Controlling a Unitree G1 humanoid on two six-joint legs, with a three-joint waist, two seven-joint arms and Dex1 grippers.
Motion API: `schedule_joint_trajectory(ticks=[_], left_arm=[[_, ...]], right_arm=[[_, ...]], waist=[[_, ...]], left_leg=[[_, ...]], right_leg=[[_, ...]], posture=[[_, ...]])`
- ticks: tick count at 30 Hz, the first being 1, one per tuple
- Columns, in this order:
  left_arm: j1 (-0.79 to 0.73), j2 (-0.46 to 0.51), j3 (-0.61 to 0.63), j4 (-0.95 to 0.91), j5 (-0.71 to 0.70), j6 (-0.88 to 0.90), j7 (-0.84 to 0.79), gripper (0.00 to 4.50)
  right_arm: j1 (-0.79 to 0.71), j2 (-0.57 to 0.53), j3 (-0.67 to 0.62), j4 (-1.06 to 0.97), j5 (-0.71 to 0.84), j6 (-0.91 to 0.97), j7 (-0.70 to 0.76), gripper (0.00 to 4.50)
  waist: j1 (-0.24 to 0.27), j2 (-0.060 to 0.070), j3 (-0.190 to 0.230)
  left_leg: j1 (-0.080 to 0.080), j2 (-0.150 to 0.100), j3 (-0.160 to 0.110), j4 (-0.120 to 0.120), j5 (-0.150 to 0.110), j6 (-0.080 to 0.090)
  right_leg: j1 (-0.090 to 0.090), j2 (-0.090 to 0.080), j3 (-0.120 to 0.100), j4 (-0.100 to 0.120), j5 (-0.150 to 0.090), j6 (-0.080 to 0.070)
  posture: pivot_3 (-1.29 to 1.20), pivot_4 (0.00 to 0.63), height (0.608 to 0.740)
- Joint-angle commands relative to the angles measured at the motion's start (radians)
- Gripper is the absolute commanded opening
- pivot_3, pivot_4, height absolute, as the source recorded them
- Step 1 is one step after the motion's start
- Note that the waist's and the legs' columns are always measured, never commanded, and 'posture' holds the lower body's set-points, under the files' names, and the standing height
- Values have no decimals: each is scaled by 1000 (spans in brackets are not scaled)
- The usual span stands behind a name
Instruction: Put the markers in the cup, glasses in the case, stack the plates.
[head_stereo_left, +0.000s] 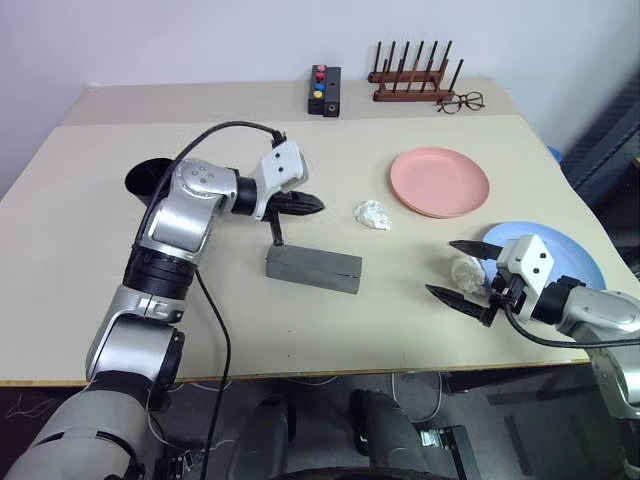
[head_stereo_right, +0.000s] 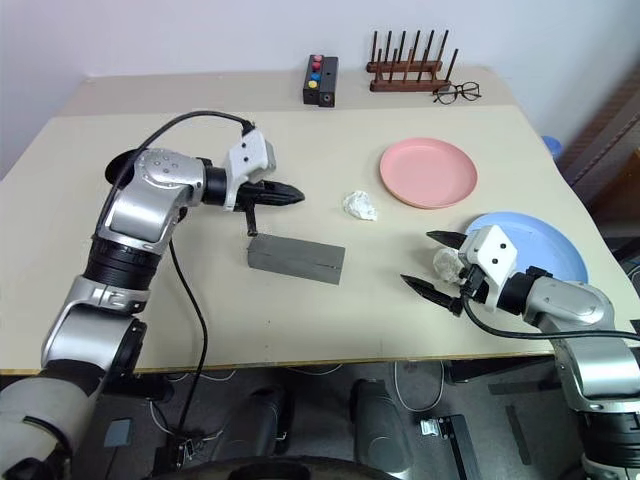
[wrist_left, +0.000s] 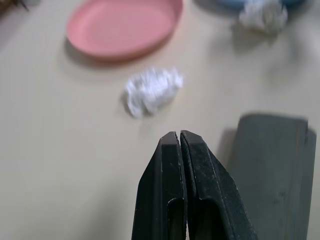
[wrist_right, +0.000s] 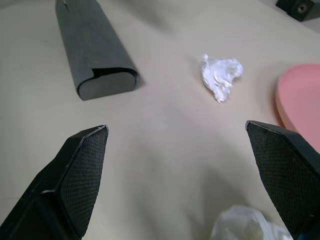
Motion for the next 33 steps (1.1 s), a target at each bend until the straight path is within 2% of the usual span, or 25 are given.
schedule_joint_trajectory(ticks=[1, 5, 8, 15, 16, 24, 33], left_arm=[[63, -9, 42, -125, -90, 80, 29, 35], [157, -15, 24, -243, -146, 143, 48, 35], [197, -18, 19, -299, -182, 177, 66, 809], [230, -40, 9, -373, -249, 231, 119, 4303], [234, -44, 6, -376, -253, 231, 128, 4446], [232, -53, -26, -380, -264, 203, 163, 4446], [235, -58, -54, -397, -259, 184, 192, 4446]], right_arm=[[4, 0, -79, -24, 27, 12, -33, 4500], [24, -7, -127, -28, 24, 45, -70, 4500], [54, -24, -164, -21, 10, 58, -80, 4500], [140, -73, -253, 3, -12, 88, -70, 4500], [151, -79, -262, 15, -16, 86, -65, 4500], [179, -94, -275, 111, -37, 56, -16, 4500], [130, -74, -205, 168, -55, 39, -1, 4500]], waist=[[-1, 0, 0], [0, 0, 0], [4, 0, 0], [2, 0, 0], [1, 0, 0], [0, 0, 0], [1, 0, 0]], left_leg=[[0, 0, 0, 0, 0, 0], [0, 0, 0, 0, 0, 0], [0, 0, 0, 0, 0, 0], [0, 0, 1, 1, 0, 0], [0, 0, 1, 1, 0, 0], [1, 0, 1, 1, 0, 0], [1, 0, 1, 1, 0, 0]], right_leg=[[0, 0, 0, 0, 0, 0], [0, 0, 0, 1, 0, 0], [0, 0, 0, 1, 0, -1], [1, -1, 0, 0, -2, -4], [1, -1, 0, 0, -2, -4], [1, -1, 1, 0, -2, -3], [1, -1, 1, 0, -3, -3]], posture=[[0, 150, 740], [0, 150, 740], [0, 150, 740], [0, 150, 740], [0, 150, 740], [0, 150, 740], [0, 150, 740]])
